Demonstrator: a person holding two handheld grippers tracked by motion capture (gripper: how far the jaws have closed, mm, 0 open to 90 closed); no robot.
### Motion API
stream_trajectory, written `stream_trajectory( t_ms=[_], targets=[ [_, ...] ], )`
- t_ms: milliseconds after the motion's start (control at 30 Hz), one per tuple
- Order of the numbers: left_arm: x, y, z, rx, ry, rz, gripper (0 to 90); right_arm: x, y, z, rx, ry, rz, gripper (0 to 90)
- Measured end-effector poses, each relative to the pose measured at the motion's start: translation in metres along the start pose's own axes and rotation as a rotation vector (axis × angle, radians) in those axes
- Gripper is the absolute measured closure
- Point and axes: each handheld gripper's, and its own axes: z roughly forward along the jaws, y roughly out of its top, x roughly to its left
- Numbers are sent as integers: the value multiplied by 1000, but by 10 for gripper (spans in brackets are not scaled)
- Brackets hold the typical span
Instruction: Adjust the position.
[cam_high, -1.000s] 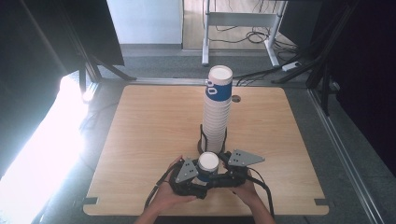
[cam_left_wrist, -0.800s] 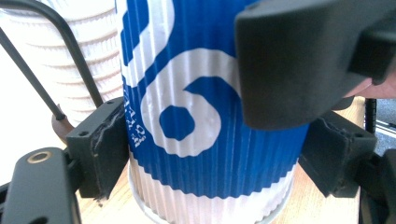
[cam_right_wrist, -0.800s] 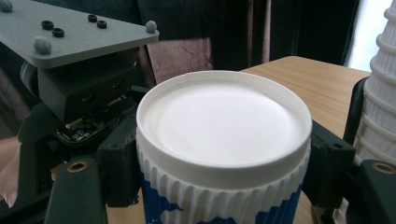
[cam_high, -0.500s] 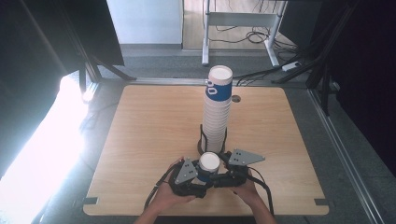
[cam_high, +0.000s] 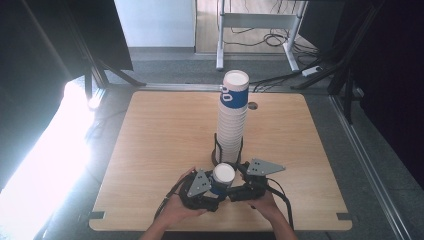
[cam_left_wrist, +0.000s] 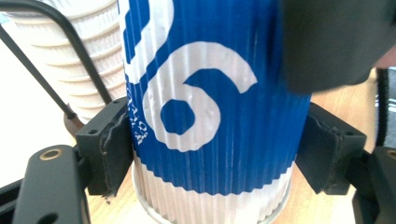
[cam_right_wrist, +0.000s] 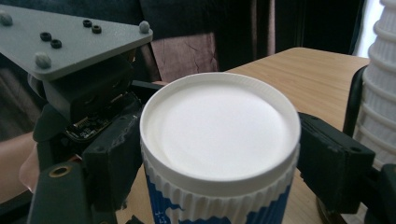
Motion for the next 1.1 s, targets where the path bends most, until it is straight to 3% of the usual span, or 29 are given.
stream_trajectory(
  t_ms=[567, 767, 1100],
  targets=[
    [6, -2, -5, 69, 86, 96, 206, -8, 5, -21, 11, -10, 8, 174],
    [4, -1, -6, 97, 123, 142, 206, -10, 5, -26, 53, -11, -4, 172],
    [3, -4, -3, 123, 127, 169, 206, -15, 3, -30, 113, -32, -3, 172]
  ],
)
